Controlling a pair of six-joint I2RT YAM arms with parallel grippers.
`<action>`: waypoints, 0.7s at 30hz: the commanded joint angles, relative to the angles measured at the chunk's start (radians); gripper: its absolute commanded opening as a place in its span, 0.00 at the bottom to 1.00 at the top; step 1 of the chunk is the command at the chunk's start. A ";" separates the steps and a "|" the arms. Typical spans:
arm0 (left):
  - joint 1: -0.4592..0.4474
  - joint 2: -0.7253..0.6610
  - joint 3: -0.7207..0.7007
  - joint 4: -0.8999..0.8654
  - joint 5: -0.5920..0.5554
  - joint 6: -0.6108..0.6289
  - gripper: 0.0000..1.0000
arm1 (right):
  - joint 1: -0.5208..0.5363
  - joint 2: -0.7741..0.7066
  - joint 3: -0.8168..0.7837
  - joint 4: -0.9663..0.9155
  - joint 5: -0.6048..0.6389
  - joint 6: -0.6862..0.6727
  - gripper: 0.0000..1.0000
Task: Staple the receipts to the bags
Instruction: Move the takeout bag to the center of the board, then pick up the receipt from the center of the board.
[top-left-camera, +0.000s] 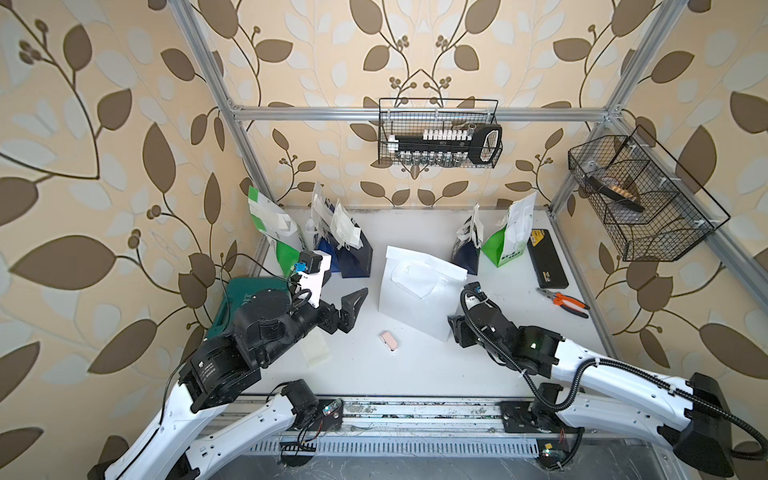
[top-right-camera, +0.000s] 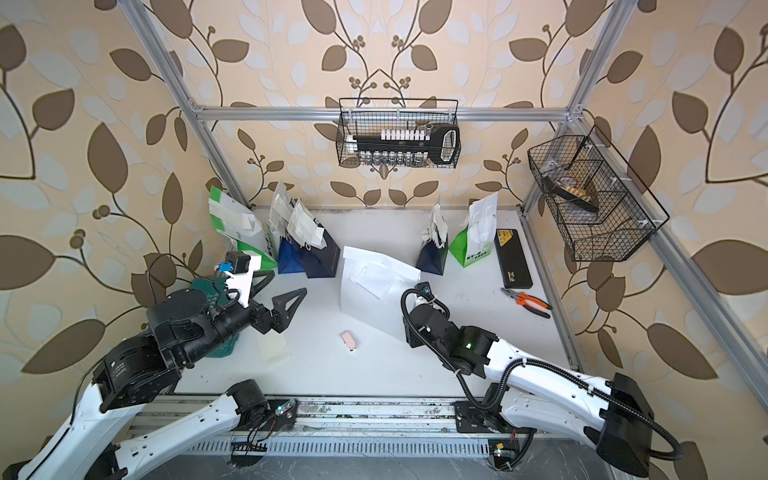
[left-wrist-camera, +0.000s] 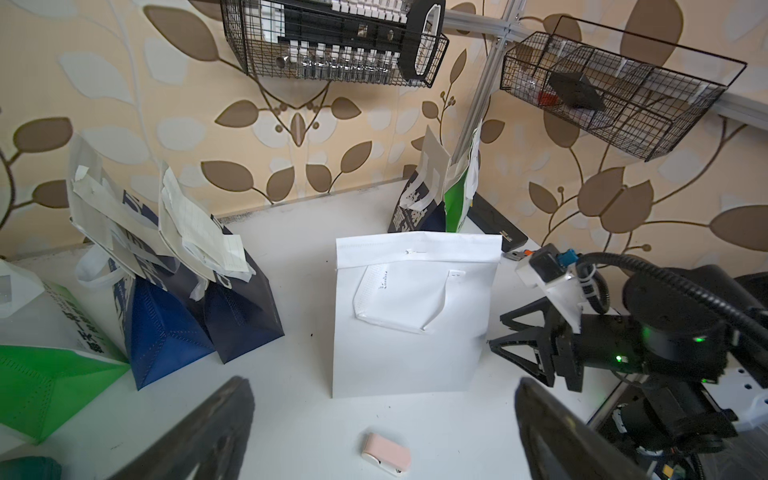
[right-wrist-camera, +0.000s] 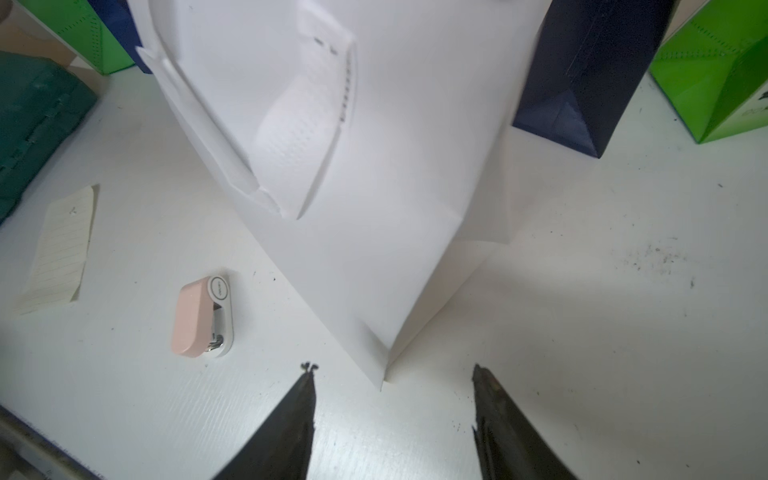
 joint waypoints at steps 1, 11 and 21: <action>0.009 -0.013 0.070 -0.022 -0.081 0.003 0.99 | 0.089 -0.052 0.061 -0.125 0.061 0.007 0.61; 0.010 -0.121 0.224 -0.056 -0.144 0.030 0.99 | 0.349 0.425 0.342 0.096 -0.274 -0.090 0.61; 0.009 -0.226 0.287 -0.067 -0.067 0.025 0.99 | 0.194 1.169 0.981 0.118 -0.537 -0.182 0.62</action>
